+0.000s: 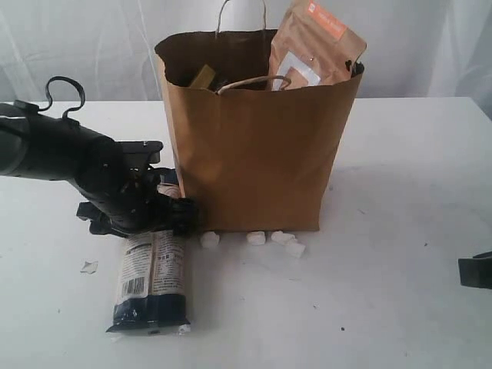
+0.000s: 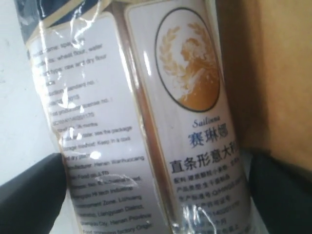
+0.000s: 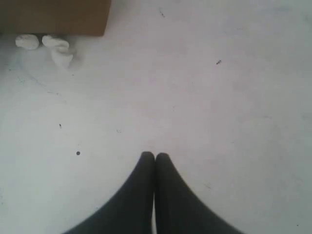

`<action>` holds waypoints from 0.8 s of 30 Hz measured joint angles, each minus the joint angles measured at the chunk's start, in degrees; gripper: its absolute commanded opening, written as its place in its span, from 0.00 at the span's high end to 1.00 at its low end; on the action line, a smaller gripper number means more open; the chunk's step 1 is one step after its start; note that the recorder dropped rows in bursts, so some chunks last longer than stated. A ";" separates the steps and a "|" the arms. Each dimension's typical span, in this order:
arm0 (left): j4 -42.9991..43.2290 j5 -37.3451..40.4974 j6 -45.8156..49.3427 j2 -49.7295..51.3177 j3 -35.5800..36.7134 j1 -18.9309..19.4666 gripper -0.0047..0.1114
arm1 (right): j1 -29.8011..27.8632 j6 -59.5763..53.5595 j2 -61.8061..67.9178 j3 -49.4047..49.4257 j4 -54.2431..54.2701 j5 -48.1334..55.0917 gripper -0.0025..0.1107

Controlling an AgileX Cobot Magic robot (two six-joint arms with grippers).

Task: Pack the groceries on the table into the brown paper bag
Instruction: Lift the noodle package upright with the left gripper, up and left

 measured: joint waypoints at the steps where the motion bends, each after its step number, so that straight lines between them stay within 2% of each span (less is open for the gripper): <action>1: 0.22 0.11 -0.10 0.00 0.00 0.00 0.18 | 0.00 0.00 0.00 0.00 0.00 0.00 0.98; 8: 5.06 3.01 -1.30 0.13 -0.36 0.00 0.46 | 0.00 0.00 0.00 0.00 0.00 0.10 0.98; 10: 6.05 4.21 -1.53 0.13 -0.58 0.00 0.60 | 0.00 0.00 0.00 0.00 0.00 0.10 0.98; 13: 6.73 5.96 -1.67 -0.20 -0.73 0.00 0.91 | 0.00 0.00 0.00 0.00 0.00 0.10 0.98; 14: 6.93 6.61 -1.67 -0.34 -0.73 0.00 0.96 | 0.00 0.00 0.00 0.00 0.00 0.24 0.98; 19: 9.13 8.42 -1.40 -1.11 -0.73 0.00 0.96 | 0.00 0.00 0.00 0.00 0.56 0.82 0.98; 24: 17.59 13.47 -4.07 -2.34 -0.98 -0.14 0.96 | 0.00 0.00 0.00 0.00 0.65 1.08 0.98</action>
